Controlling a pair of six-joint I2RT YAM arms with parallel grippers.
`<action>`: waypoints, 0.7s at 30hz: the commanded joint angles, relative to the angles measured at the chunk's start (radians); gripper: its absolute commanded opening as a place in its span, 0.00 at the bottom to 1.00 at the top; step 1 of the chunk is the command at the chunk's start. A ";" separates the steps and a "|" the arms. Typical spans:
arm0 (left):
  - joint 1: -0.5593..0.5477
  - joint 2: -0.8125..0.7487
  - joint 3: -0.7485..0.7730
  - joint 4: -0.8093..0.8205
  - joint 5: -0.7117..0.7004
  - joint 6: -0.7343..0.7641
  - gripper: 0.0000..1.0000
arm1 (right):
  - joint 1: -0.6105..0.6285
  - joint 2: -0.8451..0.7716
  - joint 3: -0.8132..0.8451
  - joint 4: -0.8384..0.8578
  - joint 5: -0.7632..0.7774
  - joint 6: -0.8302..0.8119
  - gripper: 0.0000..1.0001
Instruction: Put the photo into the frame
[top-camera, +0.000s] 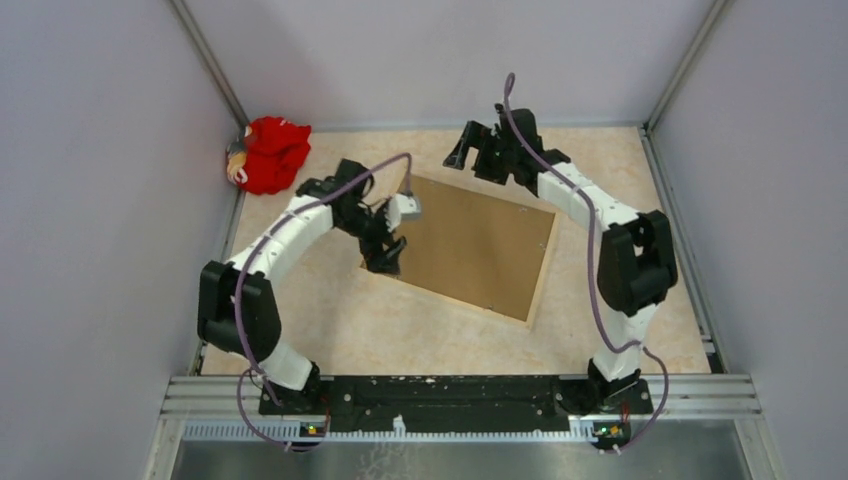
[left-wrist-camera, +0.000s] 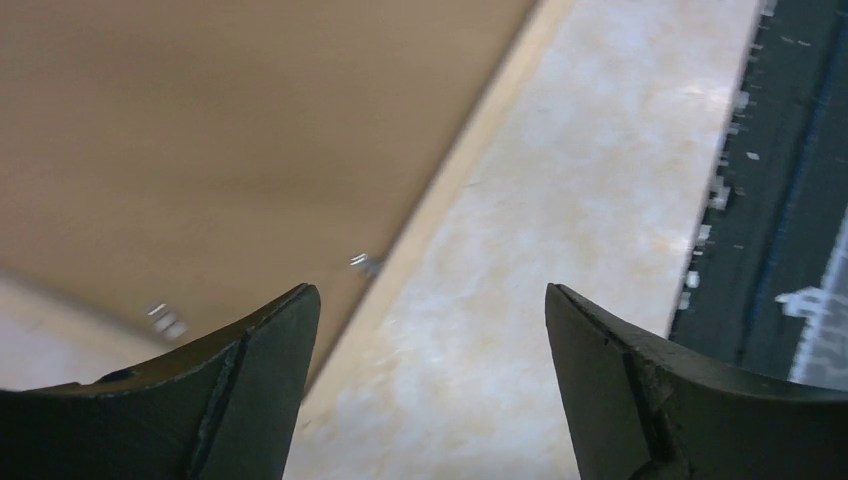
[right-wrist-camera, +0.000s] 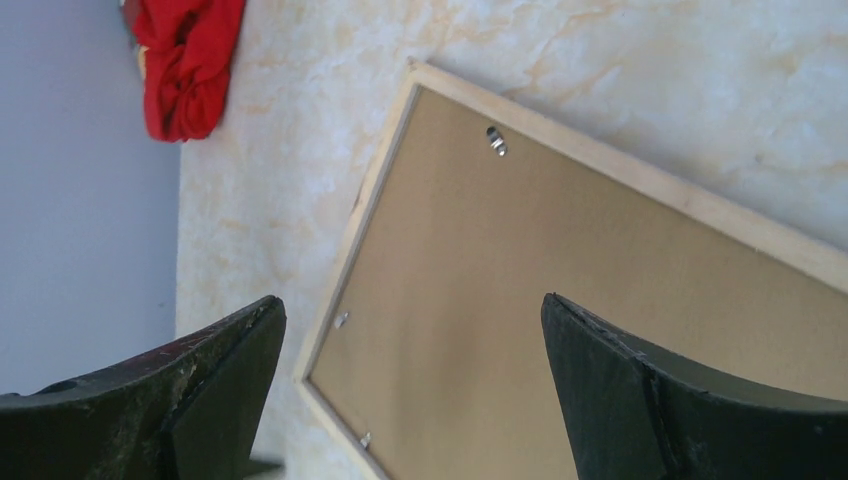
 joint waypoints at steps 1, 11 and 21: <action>0.216 0.068 0.108 -0.010 0.000 0.051 0.85 | 0.027 -0.175 -0.175 0.121 0.027 0.058 0.99; 0.467 0.450 0.286 0.135 0.047 -0.236 0.44 | 0.197 -0.434 -0.586 0.198 0.142 0.190 0.99; 0.472 0.523 0.237 0.126 0.176 -0.228 0.16 | 0.254 -0.564 -0.789 0.229 0.108 0.263 0.98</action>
